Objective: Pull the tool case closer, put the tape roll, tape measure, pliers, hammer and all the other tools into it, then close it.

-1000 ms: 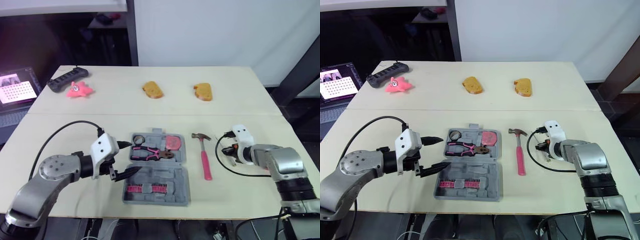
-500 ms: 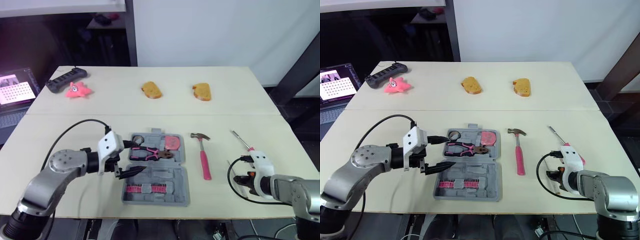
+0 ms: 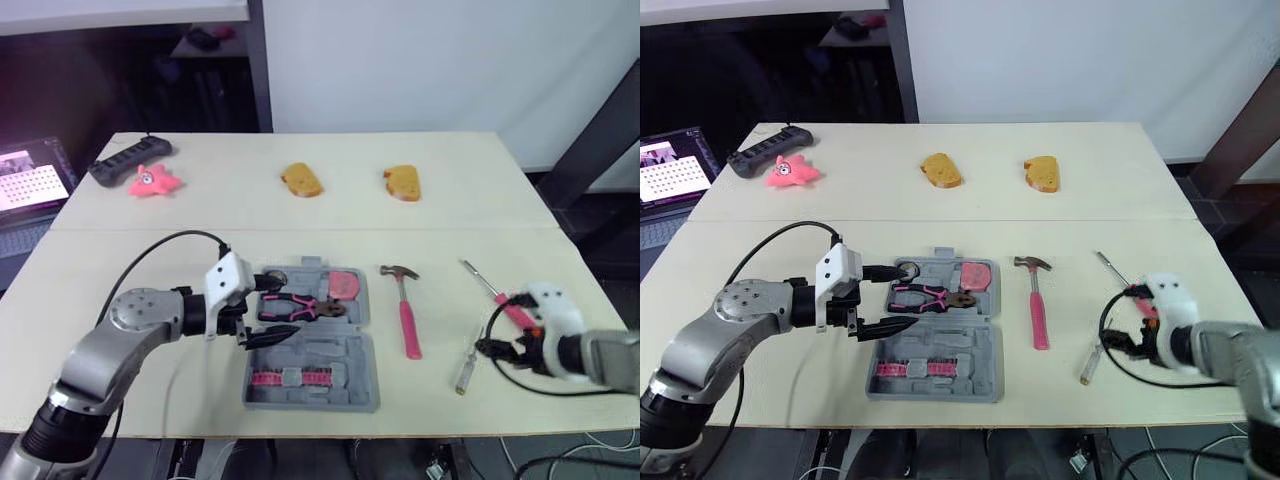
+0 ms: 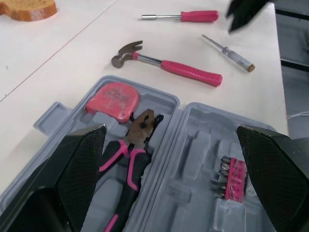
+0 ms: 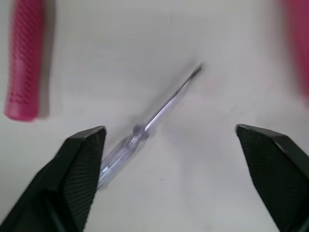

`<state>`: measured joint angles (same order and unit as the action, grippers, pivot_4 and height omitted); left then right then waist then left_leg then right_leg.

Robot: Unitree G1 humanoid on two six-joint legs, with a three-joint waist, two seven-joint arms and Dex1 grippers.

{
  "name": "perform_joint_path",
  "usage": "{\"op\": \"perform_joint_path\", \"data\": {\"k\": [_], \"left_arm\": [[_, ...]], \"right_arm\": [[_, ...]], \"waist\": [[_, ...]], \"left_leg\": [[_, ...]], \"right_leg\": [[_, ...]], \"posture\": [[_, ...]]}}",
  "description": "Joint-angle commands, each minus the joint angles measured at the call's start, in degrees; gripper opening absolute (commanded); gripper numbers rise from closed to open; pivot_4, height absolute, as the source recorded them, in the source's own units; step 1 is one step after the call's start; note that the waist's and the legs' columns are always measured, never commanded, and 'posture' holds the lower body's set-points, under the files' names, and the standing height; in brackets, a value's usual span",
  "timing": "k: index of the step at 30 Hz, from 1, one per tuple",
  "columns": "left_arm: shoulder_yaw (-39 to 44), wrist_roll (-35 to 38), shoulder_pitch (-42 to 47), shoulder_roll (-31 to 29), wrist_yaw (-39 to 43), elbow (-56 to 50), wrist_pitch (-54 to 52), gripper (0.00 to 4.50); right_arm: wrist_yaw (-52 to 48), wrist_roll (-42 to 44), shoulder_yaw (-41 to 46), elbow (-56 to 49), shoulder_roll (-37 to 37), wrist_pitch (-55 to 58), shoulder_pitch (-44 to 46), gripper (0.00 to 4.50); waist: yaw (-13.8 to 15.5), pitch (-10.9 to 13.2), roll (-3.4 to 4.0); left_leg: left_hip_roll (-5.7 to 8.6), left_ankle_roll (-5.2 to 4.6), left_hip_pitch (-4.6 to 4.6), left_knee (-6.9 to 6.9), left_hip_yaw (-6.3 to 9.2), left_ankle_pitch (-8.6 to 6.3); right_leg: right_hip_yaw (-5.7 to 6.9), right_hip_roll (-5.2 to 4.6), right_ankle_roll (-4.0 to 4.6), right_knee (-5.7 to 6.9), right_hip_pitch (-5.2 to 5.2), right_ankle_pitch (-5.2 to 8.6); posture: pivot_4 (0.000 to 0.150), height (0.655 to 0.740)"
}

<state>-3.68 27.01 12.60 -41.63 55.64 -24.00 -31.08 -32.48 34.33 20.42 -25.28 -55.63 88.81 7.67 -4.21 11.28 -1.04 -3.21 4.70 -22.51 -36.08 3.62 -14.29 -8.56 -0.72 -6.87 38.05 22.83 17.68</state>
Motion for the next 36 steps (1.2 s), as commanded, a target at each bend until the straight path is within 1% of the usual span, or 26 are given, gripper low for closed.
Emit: {"op": "perform_joint_path", "data": {"k": [1,2,3,4,6,8,9,13,16,24,27,29,34,35,36], "left_arm": [[1.2,0.9,0.7,-0.3,0.4,-0.5,0.3,4.50],[1.3,1.0,0.7,-0.3,0.4,-0.5,0.3,4.50],[1.4,1.0,0.6,-0.4,0.4,-0.6,0.2,4.50],[1.5,1.1,0.7,-0.4,0.4,-0.6,0.2,4.50],[1.8,1.1,0.0,-0.5,0.2,-1.2,0.2,4.50],[2.3,1.3,-0.7,-0.7,0.0,-1.9,0.1,4.50],[2.6,1.3,-1.0,-0.8,-0.2,-2.2,-0.1,4.50],[3.6,1.6,-2.0,-1.3,-0.7,-3.3,-0.6,4.50],[4.3,1.7,-3.0,-1.8,-1.2,-4.3,-1.0,4.50],[5.5,2.5,-5.2,-2.1,-3.3,-6.9,-2.1,4.50],[5.8,2.7,-5.6,-2.0,-4.0,-7.6,-2.5,4.50],[6.0,2.9,-5.8,-2.1,-4.3,-7.9,-2.7,4.50],[6.5,3.0,-6.9,-2.5,-4.6,-8.2,-2.3,4.50],[6.4,3.0,-6.9,-2.5,-4.7,-8.1,-2.2,4.50],[6.3,2.9,-6.9,-2.5,-4.7,-8.0,-2.1,4.50]], "right_arm": [[-12.7,-4.1,-8.0,-3.5,-12.7,-20.1,-1.2,4.46],[-15.2,-8.4,-10.2,-3.3,-15.7,-29.3,-3.2,4.46],[-17.8,-12.6,-11.6,-2.1,-17.6,-40.0,-5.3,4.46],[-19.5,-15.2,-12.3,-0.8,-18.3,-47.3,-6.5,4.46],[-26.5,-25.3,-19.6,6.8,-22.7,-70.8,-6.5,4.46],[-32.3,-31.8,-25.9,13.7,-24.7,-85.0,-4.6,4.46],[-33.3,-34.6,-28.1,16.6,-24.7,-90.9,-3.5,4.46],[-33.2,-45.3,-35.1,27.2,-21.6,-111.1,1.9,4.46],[-32.6,-50.3,-38.6,33.8,-18.6,-119.7,5.3,4.46],[-34.6,-55.3,-43.2,40.6,-12.0,-126.3,12.4,4.46],[-35.7,-56.5,-44.5,41.9,-10.6,-126.8,13.5,3.64],[-36.3,-56.6,-44.9,42.4,-10.0,-127.3,13.9,2.71],[-37.3,-56.9,-44.9,43.0,-8.9,-127.9,15.1,0.17],[-37.5,-56.9,-44.8,43.2,-8.8,-127.9,15.4,0.07],[-37.7,-56.8,-44.6,43.4,-8.7,-127.9,15.7,0.07]], "waist": [[0.2,0.0,0.02],[0.3,0.0,-0.01],[0.4,0.0,-0.13],[0.4,0.0,-0.21],[0.3,0.0,-0.19],[0.2,0.0,-0.17],[0.2,0.0,-0.17],[0.2,0.0,-0.15],[0.2,0.0,-0.13],[0.2,0.0,-0.08],[0.2,0.0,-0.15],[0.2,0.0,-0.24],[-0.2,-0.1,-0.35],[-0.2,-0.1,-0.35],[-0.2,-0.1,-0.35]], "left_leg": [[-0.01,-0.01,0.00,0.03,0.02,-0.01],[-0.01,-0.03,0.00,0.06,0.03,-0.02],[-0.02,-0.04,-0.02,0.07,0.04,-0.03],[-0.01,-0.07,-0.02,0.06,0.03,-0.04],[0.01,-0.11,-0.14,-0.02,-0.01,-0.09],[0.20,-0.13,-0.16,-0.03,-0.13,-0.11],[0.24,-0.13,-0.16,-0.03,-0.15,-0.11],[0.23,-0.13,-0.07,-0.06,-0.15,-0.10],[0.22,-0.13,0.06,-0.07,-0.14,-0.10],[0.23,-0.13,0.10,-0.15,-0.12,-0.09],[0.23,-0.13,0.12,-0.19,-0.09,-0.09],[0.23,-0.13,0.23,-0.22,-0.09,-0.09],[0.18,-0.13,0.48,-0.20,-0.09,-0.09],[0.17,-0.13,0.50,-0.20,-0.09,-0.09],[0.17,-0.13,0.52,-0.19,-0.09,-0.09]], "right_leg": [[0.03,0.01,-0.01,-0.01,0.01,0.00],[0.06,0.01,-0.05,-0.01,0.01,0.02],[0.09,0.00,-0.14,-0.03,-0.01,0.07],[0.10,-0.02,-0.19,-0.05,-0.02,0.10],[0.11,-0.10,-0.26,-0.17,-0.03,0.13],[0.06,-0.35,-0.36,-0.18,-0.01,0.16],[0.05,-0.40,-0.37,-0.19,-0.01,0.17],[0.05,-0.40,-0.34,-0.08,-0.03,0.15],[0.05,-0.37,-0.31,0.02,-0.09,0.14],[0.02,-0.38,-0.28,0.07,-0.18,0.11],[0.03,-0.38,-0.27,0.06,-0.25,0.11],[0.03,-0.38,-0.25,0.04,-0.41,0.12],[0.02,-0.32,-0.16,0.05,-0.58,0.09],[0.02,-0.31,-0.15,0.05,-0.59,0.08],[0.02,-0.30,-0.15,0.06,-0.59,0.08]], "posture": [[0.150,0.7314],[0.150,0.7314],[0.150,0.7314],[0.150,0.7314],[0.150,0.7314],[0.150,0.7314],[0.150,0.7314],[0.150,0.7314],[0.150,0.7314],[0.150,0.7314],[0.150,0.7314],[0.150,0.7314],[0.150,0.7314],[0.150,0.7314],[0.150,0.7314]]}}
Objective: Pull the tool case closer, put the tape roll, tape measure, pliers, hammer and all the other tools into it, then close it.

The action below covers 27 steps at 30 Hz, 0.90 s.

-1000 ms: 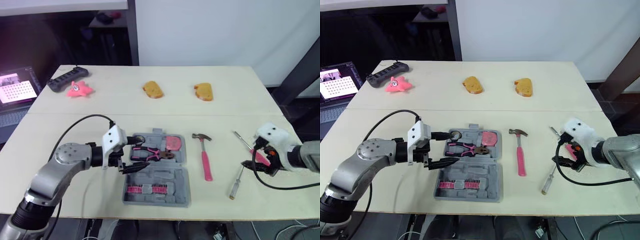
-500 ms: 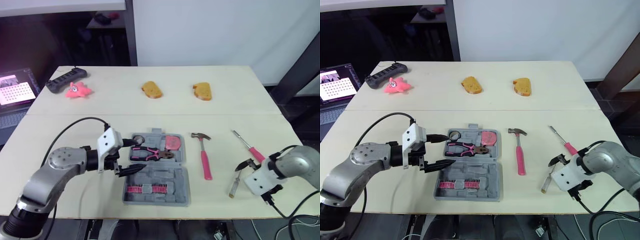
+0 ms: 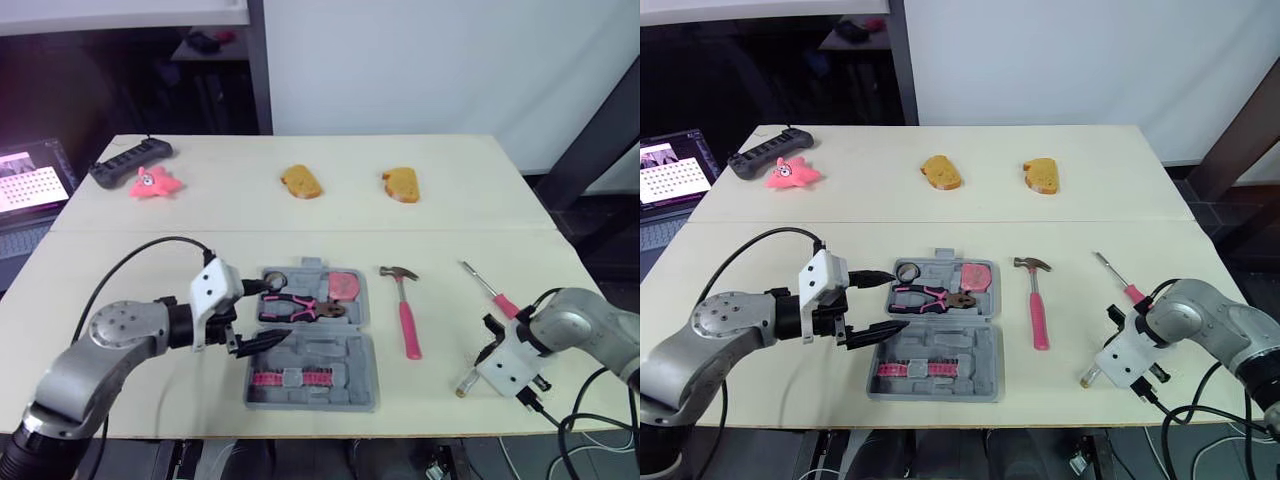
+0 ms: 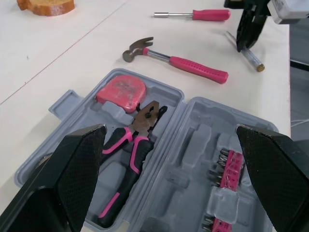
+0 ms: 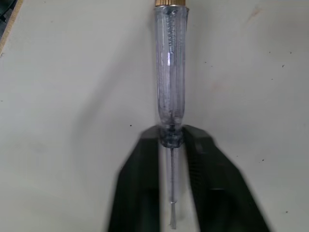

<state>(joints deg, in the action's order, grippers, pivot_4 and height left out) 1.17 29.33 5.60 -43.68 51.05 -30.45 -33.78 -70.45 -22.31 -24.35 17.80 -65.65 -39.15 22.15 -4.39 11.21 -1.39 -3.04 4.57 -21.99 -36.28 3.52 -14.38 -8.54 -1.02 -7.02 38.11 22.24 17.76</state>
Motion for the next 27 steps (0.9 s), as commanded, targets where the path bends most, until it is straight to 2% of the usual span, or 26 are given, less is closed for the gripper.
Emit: {"op": "perform_joint_path", "data": {"k": [1,4,8,11,15,17,19,22,24,27], "left_arm": [[1.4,0.6,0.2,-0.4,-0.2,-1.4,0.6,4.50],[1.0,0.3,0.3,-0.3,0.0,-0.8,1.1,4.50],[1.1,0.0,0.3,-0.6,0.8,0.3,2.0,4.50],[1.6,0.0,0.1,-1.0,1.6,1.2,2.8,4.50],[4.0,1.8,-1.2,-0.7,4.0,2.1,5.8,4.50],[7.0,4.0,-2.7,0.4,4.4,3.4,6.7,4.50],[10.1,4.2,-6.3,-0.2,5.6,4.7,7.9,4.50],[13.0,2.8,-10.3,-1.7,7.6,5.8,10.9,4.50],[15.6,2.0,-13.6,-2.7,8.5,6.8,12.7,4.50],[20.2,1.3,-18.9,-3.3,9.8,7.7,15.1,4.50]], "right_arm": [[0.1,0.1,0.4,0.3,1.3,0.3,1.4,0.07],[-1.3,2.8,2.1,-1.4,0.3,2.7,0.8,0.07],[-5.3,11.2,6.6,-7.8,-2.2,14.0,-2.9,0.07],[-10.0,23.4,13.1,-18.5,-4.1,39.6,-7.6,0.07],[-8.6,34.0,20.6,-32.0,-5.2,64.5,-11.4,0.07],[-4.7,38.0,23.0,-38.6,-3.8,77.5,-11.2,0.07],[0.2,41.3,21.7,-44.1,-0.7,92.2,-7.2,0.07],[5.9,44.9,18.9,-46.6,5.3,108.2,0.8,0.07],[4.2,48.8,11.9,-47.0,5.0,120.0,9.0,0.07],[5.0,48.8,3.5,-47.1,7.1,121.3,18.3,0.07]], "waist": [[0.0,0.0,0.00],[0.3,0.0,0.03],[0.4,0.1,0.18],[0.7,0.1,0.22],[0.5,0.1,0.25],[0.4,0.1,0.25],[0.1,0.1,0.25],[0.4,0.1,0.24],[0.6,0.1,0.25],[0.5,0.1,0.25]], "left_leg": [[0.00,0.00,0.00,0.00,0.00,0.00],[0.01,0.00,-0.01,-0.01,-0.01,0.00],[0.02,0.00,-0.06,0.00,0.00,0.00],[0.04,0.00,-0.14,0.00,0.09,0.00],[0.04,0.00,-0.16,-0.02,0.16,0.00],[0.03,0.00,-0.18,0.01,0.15,0.00],[0.01,0.00,-0.20,0.02,0.16,0.00],[-0.03,0.00,-0.21,0.03,0.16,0.00],[0.00,0.00,-0.44,0.00,0.16,0.00],[0.03,0.01,-0.55,0.00,0.07,0.00]], "right_leg": [[0.00,0.00,0.00,0.00,0.00,0.00],[-0.01,-0.02,0.00,0.00,0.00,0.00],[-0.01,-0.02,-0.01,0.01,0.03,-0.01],[0.02,-0.03,-0.02,0.03,0.05,-0.01],[0.06,0.00,-0.02,0.05,0.05,-0.01],[0.06,0.03,-0.02,0.05,0.11,-0.01],[0.07,0.04,-0.03,0.05,0.16,-0.01],[0.06,0.09,0.01,0.05,0.27,-0.03],[0.07,0.06,0.04,0.03,0.42,-0.01],[0.06,-0.06,0.20,-0.02,0.55,0.07]], "posture": [[0.150,0.7314],[0.150,0.7314],[0.150,0.7314],[0.150,0.7314],[0.150,0.7314],[0.150,0.7314],[0.150,0.7314],[0.150,0.7314],[0.150,0.7314],[0.150,0.7314]]}}
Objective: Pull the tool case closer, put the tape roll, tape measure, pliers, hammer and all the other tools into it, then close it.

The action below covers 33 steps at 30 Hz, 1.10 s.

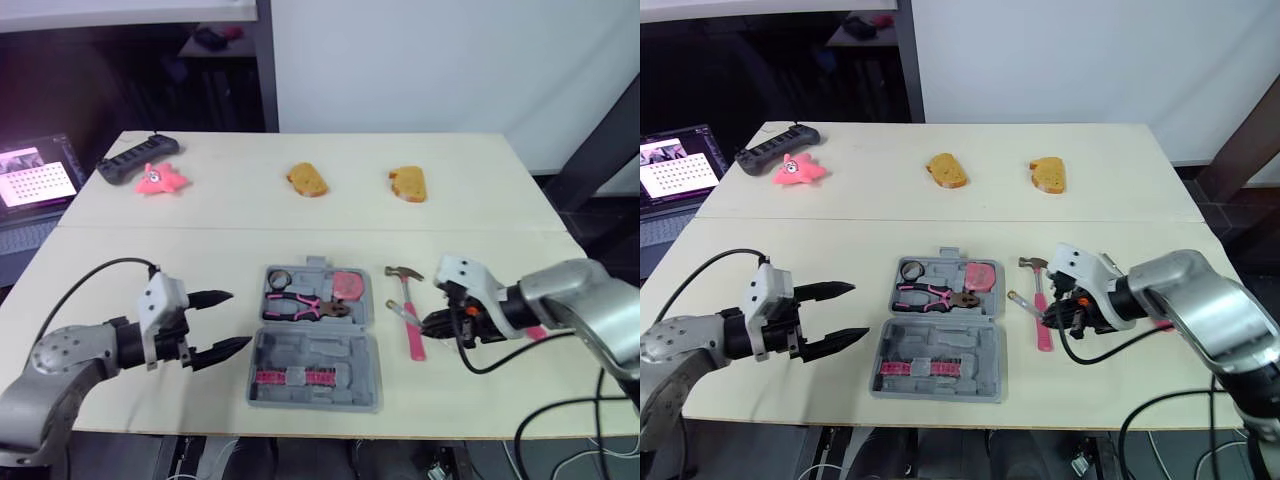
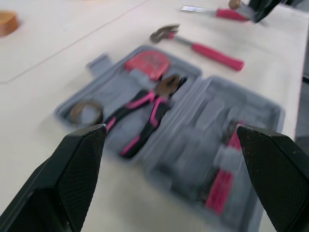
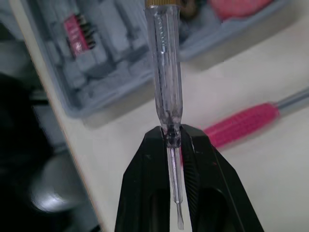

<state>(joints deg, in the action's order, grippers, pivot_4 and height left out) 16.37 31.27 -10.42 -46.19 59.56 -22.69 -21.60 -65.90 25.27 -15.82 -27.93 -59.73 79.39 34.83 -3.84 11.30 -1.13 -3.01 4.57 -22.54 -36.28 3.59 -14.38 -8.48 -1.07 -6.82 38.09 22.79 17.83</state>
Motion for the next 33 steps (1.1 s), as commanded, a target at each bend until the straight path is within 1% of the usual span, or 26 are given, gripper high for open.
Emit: {"op": "perform_joint_path", "data": {"k": [1,3,7,10,12,18,21,26,30,33], "left_arm": [[6.3,-0.8,-4.5,-0.9,1.6,-0.1,3.5,4.50],[8.9,-1.3,-8.2,-0.8,2.2,-0.5,4.8,4.50],[12.6,-1.8,-13.9,0.3,1.7,-2.4,6.1,4.50],[14.5,-1.3,-17.1,1.6,0.9,-4.7,6.2,4.50],[15.1,-1.2,-18.4,2.4,0.5,-6.0,6.1,4.50],[15.2,-1.8,-20.0,4.4,0.3,-7.8,8.5,4.50],[15.4,-1.7,-20.5,4.7,0.8,-7.0,9.3,4.50],[14.9,-2.2,-20.6,4.6,1.7,-4.9,10.9,4.50],[14.7,-2.5,-20.8,4.5,2.4,-3.5,11.8,4.50],[14.5,-3.4,-21.6,4.5,3.1,-2.1,12.9,4.50]], "right_arm": [[1.3,0.9,-7.3,-1.0,2.3,2.5,8.2,0.07],[3.3,-0.3,-12.3,0.1,5.0,2.5,13.0,0.07],[7.2,-2.4,-18.7,3.2,10.3,1.6,18.7,0.07],[9.6,-3.1,-20.7,6.9,13.9,1.8,21.0,0.07],[10.2,-3.4,-21.6,8.1,14.2,1.7,21.4,0.07],[11.7,-3.7,-24.9,8.9,16.6,1.2,23.1,0.07],[13.1,-6.6,-31.0,9.4,18.6,-0.9,25.7,0.07],[14.7,-9.5,-39.1,10.7,24.4,-1.9,30.0,0.07],[15.1,-9.9,-41.9,12.5,28.5,-1.4,31.7,0.07],[16.6,-10.8,-43.4,17.5,33.8,-1.0,33.1,0.07]], "waist": [[-0.1,0.0,-0.03],[-0.2,0.0,-0.04],[-0.2,0.0,-0.04],[-0.2,0.0,-0.09],[0.0,0.0,-0.09],[-0.4,0.0,-0.09],[-0.6,0.0,-0.05],[-0.6,0.0,-0.05],[-0.6,0.0,-0.05],[-0.6,0.0,-0.05]], "left_leg": [[0.00,0.00,0.00,0.03,-0.01,0.00],[-0.01,0.00,-0.01,0.09,-0.02,0.00],[-0.03,0.00,-0.23,0.10,-0.03,0.00],[-0.04,0.00,-0.56,0.01,-0.04,0.00],[-0.03,0.00,-0.67,-0.02,-0.02,0.00],[-0.03,0.01,-0.75,-0.04,0.03,0.01],[-0.09,0.01,-0.73,-0.02,0.04,0.01],[-0.11,0.01,-0.77,0.01,0.05,0.01],[-0.11,0.01,-0.79,0.03,0.07,0.01],[-0.11,0.01,-0.80,0.02,0.08,0.01]], "right_leg": [[0.01,-0.01,0.01,0.00,0.03,0.00],[0.01,0.00,0.01,-0.01,0.09,0.01],[0.03,0.01,0.01,0.02,0.35,0.00],[0.04,0.00,-0.11,0.03,0.64,-0.12],[0.08,-0.01,-0.11,0.03,0.70,-0.13],[0.18,-0.03,-0.10,0.04,0.75,-0.13],[0.17,0.06,-0.05,0.08,0.80,-0.17],[0.19,0.07,-0.04,0.09,0.87,-0.17],[0.22,0.06,-0.05,0.10,0.89,-0.18],[0.26,0.05,-0.05,0.10,0.89,-0.18]], "posture": [[0.150,0.7314],[0.150,0.7314],[0.150,0.7314],[0.150,0.7314],[0.150,0.7314],[0.150,0.7314],[0.150,0.7314],[0.150,0.7314],[0.150,0.7314],[0.150,0.7314]]}}
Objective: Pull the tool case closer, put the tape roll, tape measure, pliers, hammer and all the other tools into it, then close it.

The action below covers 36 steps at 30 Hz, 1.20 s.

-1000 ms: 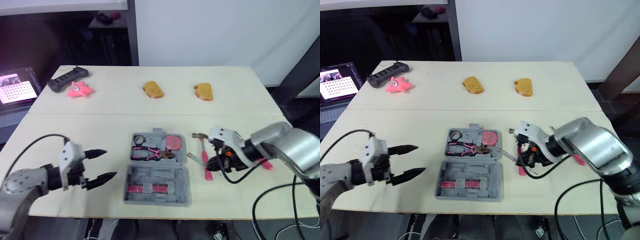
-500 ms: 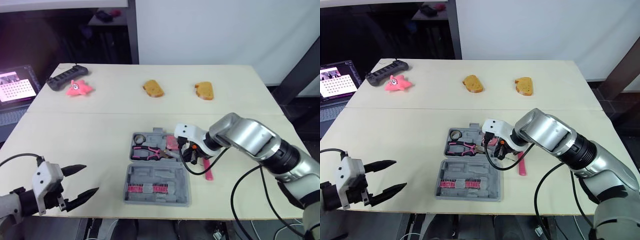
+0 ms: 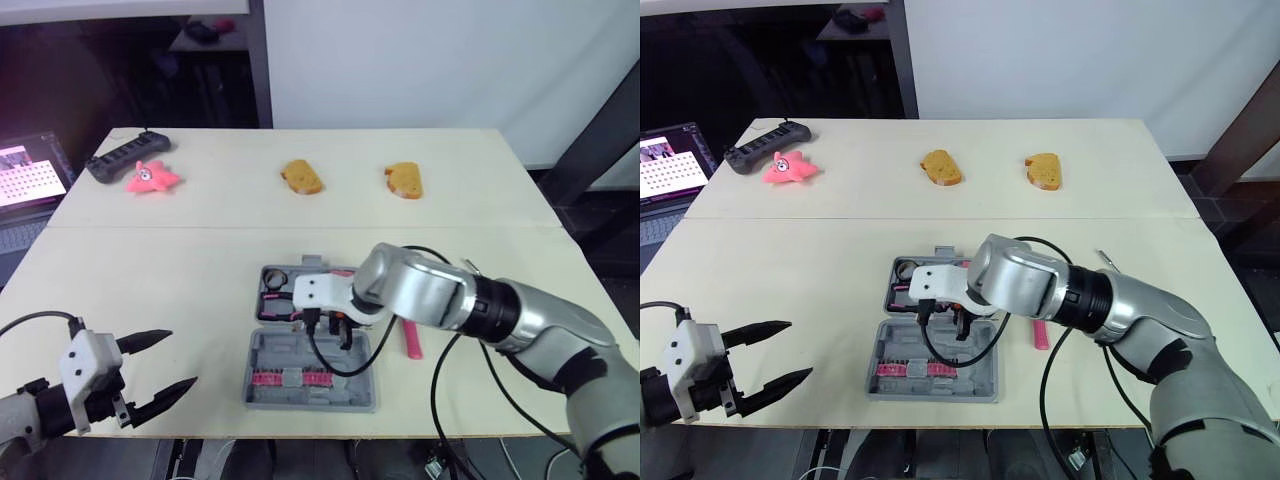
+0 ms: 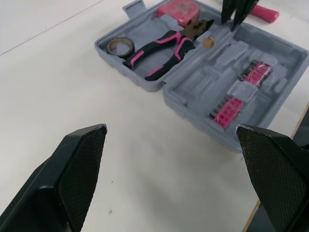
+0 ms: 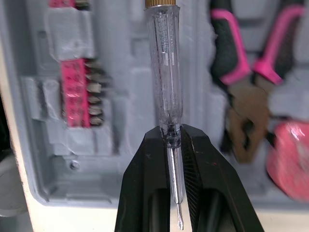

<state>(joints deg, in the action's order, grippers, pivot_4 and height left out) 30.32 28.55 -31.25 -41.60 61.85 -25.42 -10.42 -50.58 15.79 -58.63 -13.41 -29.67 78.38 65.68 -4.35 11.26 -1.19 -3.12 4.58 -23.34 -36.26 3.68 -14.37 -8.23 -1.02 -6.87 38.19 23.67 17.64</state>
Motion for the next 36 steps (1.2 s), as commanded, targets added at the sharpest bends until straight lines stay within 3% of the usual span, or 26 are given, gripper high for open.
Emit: {"op": "perform_joint_path", "data": {"k": [1,12,23,29,36], "left_arm": [[0.4,-1.0,-1.0,-0.1,0.9,0.9,2.0,4.50],[0.1,-1.9,-2.8,0.8,0.0,0.2,2.6,4.50],[-0.2,-1.9,-3.7,1.3,-1.3,-1.3,2.1,4.50],[-1.5,-1.3,-1.3,0.1,-0.9,-1.0,1.2,4.50],[-4.7,0.8,5.9,-2.7,-0.3,-2.0,-2.3,4.50]], "right_arm": [[1.3,-1.2,-0.9,3.8,4.9,0.3,2.6,0.07],[1.5,-0.3,-2.1,7.4,11.5,2.1,3.9,0.07],[0.4,1.0,0.7,7.9,12.5,1.8,4.7,0.07],[-3.1,4.1,11.9,3.2,0.7,-0.6,2.3,0.07],[-3.7,1.4,22.2,-0.1,-19.4,-14.1,-14.5,0.07]], "waist": [[-0.2,0.0,0.00],[-0.9,0.0,0.01],[-1.5,0.0,0.02],[-1.0,0.0,0.01],[0.1,0.0,-0.02]], "left_leg": [[0.00,0.00,0.01,0.00,0.00,0.00],[-0.02,0.02,-0.04,0.02,0.27,0.01],[-0.02,0.02,-0.04,0.07,0.43,0.01],[0.02,0.03,-0.07,0.02,0.50,0.02],[0.04,0.03,-0.06,0.08,0.54,0.02]], "right_leg": [[0.00,0.01,0.03,0.01,0.01,-0.02],[0.27,0.02,0.03,0.04,-0.03,-0.03],[0.42,0.03,0.03,0.05,-0.05,-0.03],[0.49,-0.01,0.03,0.01,-0.13,-0.03],[0.56,-0.02,0.03,-0.08,-0.17,-0.02]], "posture": [[0.150,0.7314],[0.150,0.7314],[0.150,0.7314],[0.150,0.7314],[0.150,0.7314]]}}
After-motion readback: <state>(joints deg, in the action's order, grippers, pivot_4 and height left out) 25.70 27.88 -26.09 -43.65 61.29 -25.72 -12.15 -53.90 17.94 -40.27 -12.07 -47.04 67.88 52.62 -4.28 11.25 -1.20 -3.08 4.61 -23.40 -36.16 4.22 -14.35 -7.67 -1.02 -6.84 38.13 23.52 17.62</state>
